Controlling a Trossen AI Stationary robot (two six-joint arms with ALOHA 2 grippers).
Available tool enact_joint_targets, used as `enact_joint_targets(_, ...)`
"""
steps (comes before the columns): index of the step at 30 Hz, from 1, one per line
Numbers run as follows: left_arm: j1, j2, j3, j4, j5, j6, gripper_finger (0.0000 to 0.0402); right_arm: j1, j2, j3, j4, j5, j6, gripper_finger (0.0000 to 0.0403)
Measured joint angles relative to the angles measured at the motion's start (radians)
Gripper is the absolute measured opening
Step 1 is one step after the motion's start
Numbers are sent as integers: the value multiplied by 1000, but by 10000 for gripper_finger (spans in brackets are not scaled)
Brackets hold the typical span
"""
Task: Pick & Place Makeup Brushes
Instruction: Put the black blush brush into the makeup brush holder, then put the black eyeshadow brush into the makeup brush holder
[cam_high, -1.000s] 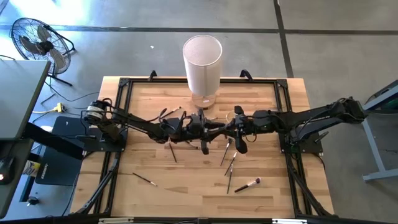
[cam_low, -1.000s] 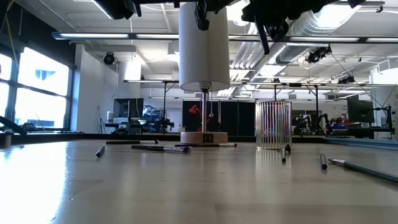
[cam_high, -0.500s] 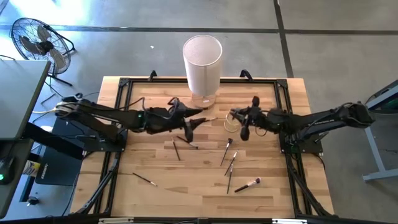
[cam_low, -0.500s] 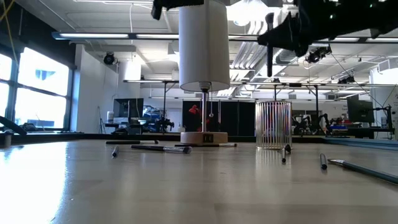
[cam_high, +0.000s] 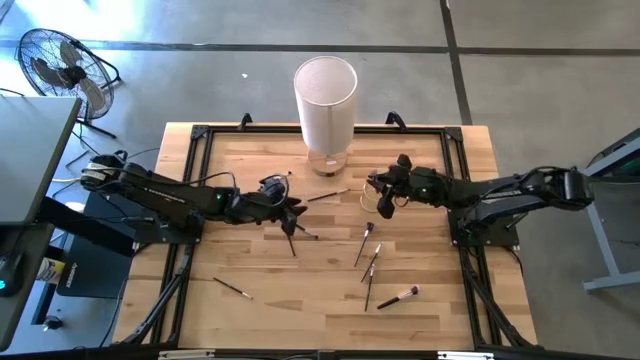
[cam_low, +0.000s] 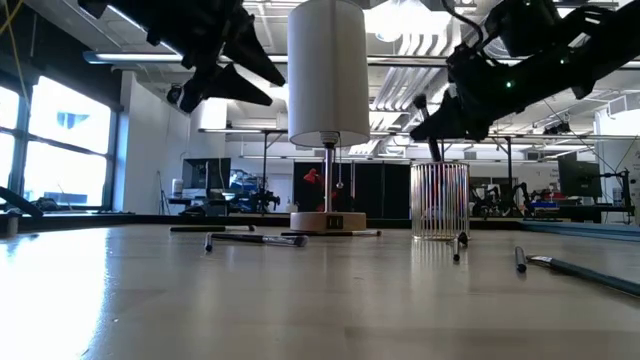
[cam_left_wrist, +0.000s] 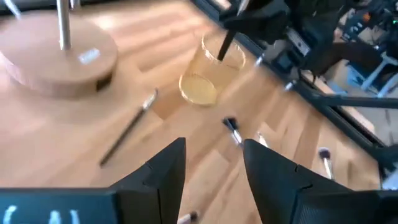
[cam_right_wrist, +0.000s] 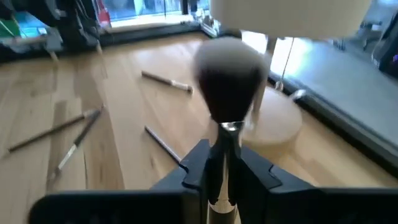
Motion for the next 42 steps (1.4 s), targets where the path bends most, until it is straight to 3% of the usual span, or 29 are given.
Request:
enact_joint_targets(6,0,-1,-11,1,47,21,159,0,8,0,5,39,31,126)
enact_joint_targets(13,53,-69,-10,-203,56,86,159,3,-88,52,-68,4,48,145)
enact_joint_targets(17,87,-111,-11,-257,75,129,158,34,-154,170,-263,0,50,118)
enact_joint_targets(20,93,-129,-11,-257,52,139,146,67,-170,286,-477,-34,50,69)
enact_joint_targets(23,93,-129,-11,-254,38,154,106,107,-160,398,-708,-72,52,13)
enact_joint_targets(26,92,-123,-11,-248,59,155,32,149,-137,474,-889,-77,117,16)
enact_joint_targets(29,74,-123,-11,-249,66,193,13,196,-115,515,-1015,-63,251,8)
enact_joint_targets(35,36,-217,-12,-345,15,303,4,369,-21,584,-1091,21,453,1)
enact_joint_targets(40,53,-393,-96,-325,2,418,2,486,155,706,-1112,140,628,1)
enact_joint_targets(42,70,-465,-131,-303,41,446,1,510,245,778,-1134,174,720,1)
